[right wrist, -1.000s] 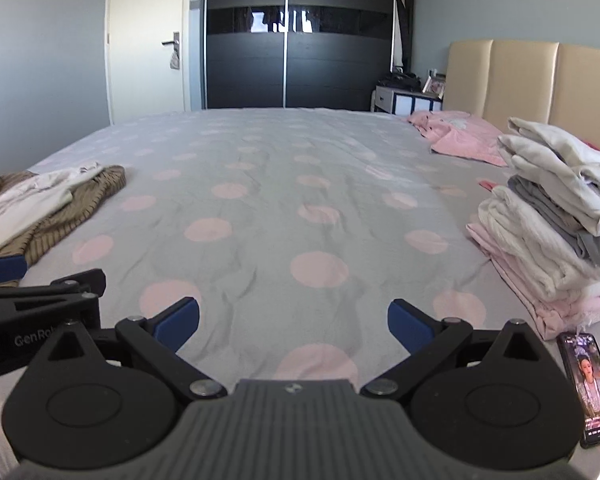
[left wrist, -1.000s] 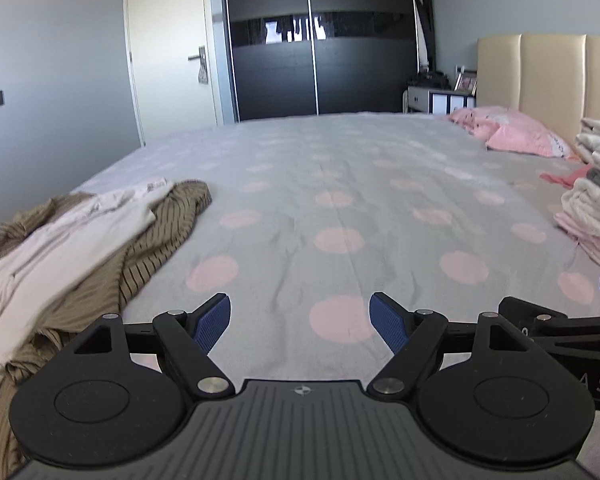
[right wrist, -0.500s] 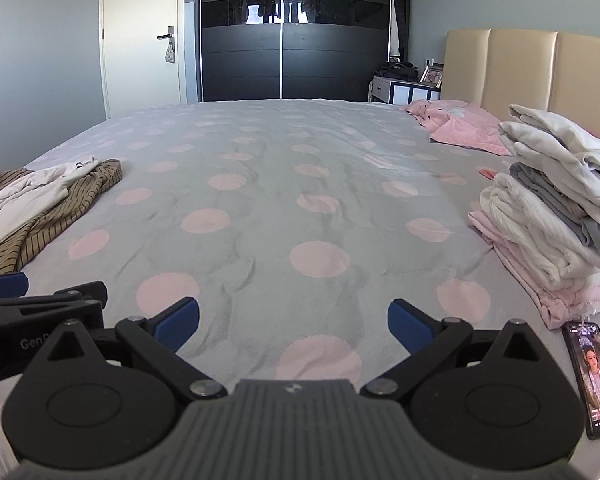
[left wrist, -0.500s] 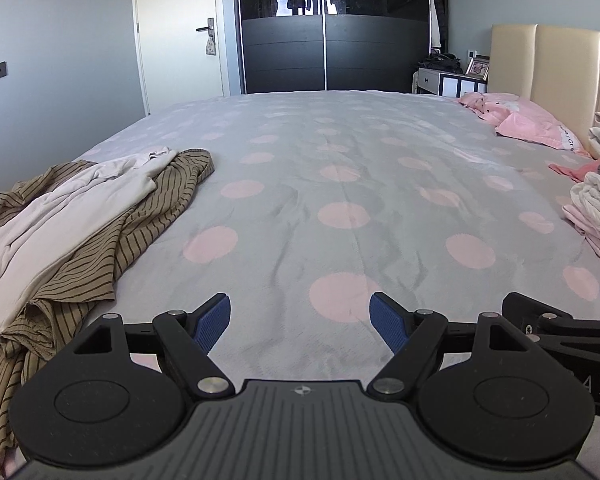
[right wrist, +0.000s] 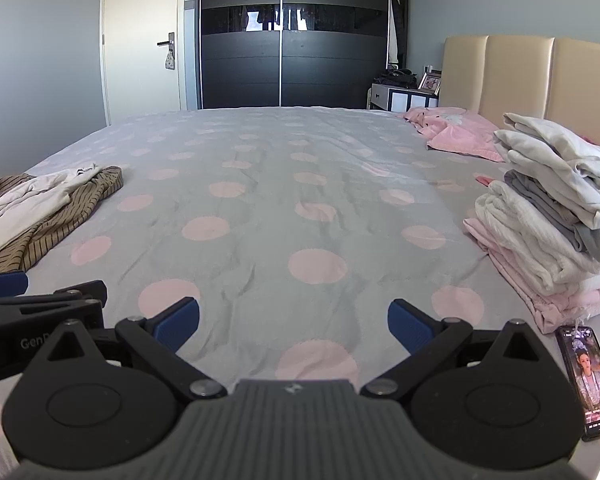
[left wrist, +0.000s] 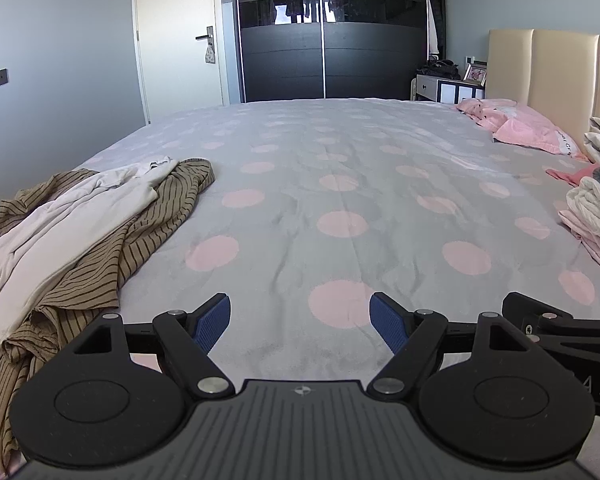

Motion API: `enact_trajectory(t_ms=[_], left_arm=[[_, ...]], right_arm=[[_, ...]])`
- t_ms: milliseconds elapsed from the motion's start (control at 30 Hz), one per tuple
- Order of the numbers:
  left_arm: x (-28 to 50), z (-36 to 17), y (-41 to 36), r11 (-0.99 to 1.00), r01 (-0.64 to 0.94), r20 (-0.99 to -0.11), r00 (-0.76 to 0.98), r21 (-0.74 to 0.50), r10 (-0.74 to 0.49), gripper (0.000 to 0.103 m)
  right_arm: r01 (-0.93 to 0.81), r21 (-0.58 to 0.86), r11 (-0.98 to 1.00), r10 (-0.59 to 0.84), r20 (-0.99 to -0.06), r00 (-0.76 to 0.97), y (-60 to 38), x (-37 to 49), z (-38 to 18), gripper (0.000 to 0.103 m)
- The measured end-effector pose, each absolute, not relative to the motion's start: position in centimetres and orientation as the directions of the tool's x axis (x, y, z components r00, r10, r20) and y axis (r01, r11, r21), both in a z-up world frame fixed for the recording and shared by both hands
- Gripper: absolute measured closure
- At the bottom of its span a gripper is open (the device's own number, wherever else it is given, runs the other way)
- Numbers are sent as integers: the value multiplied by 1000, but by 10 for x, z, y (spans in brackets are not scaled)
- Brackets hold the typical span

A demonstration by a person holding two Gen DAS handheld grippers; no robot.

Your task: Fold clothes

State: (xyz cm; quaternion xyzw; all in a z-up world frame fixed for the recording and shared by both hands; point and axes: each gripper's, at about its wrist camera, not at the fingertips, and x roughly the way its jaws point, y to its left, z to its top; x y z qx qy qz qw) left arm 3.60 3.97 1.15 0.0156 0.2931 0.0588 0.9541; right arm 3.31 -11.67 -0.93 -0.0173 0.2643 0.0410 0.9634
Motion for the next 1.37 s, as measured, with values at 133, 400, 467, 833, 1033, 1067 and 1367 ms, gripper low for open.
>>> enact_trajectory(t_ms=[133, 400, 467, 833, 1033, 1067, 1367], left_arm=[[36, 12, 40, 993, -103, -555, 823, 66, 122, 27], [36, 12, 40, 992, -102, -555, 822, 70, 123, 27], [36, 12, 39, 992, -102, -556, 822, 70, 123, 27], [37, 13, 38, 992, -99, -563, 817, 77, 125, 27], [37, 12, 37, 992, -99, -570, 812, 81, 127, 27], [36, 12, 36, 992, -99, -571, 811, 81, 128, 27], [33, 12, 35, 990, -101, -564, 814, 93, 136, 27]], right_arm=[[-88, -9, 996, 71, -511, 857, -117, 32, -9, 2], [-89, -8, 996, 72, -512, 856, -118, 32, -8, 2], [-90, -8, 996, 73, -513, 855, -118, 32, -7, 2], [-97, -3, 995, 81, -522, 849, -120, 34, -6, 2], [-100, -6, 995, 81, -530, 844, -120, 34, -7, 2], [-99, -6, 995, 81, -532, 843, -120, 34, -7, 2], [-96, 9, 995, 86, -545, 834, -119, 34, -8, 2]])
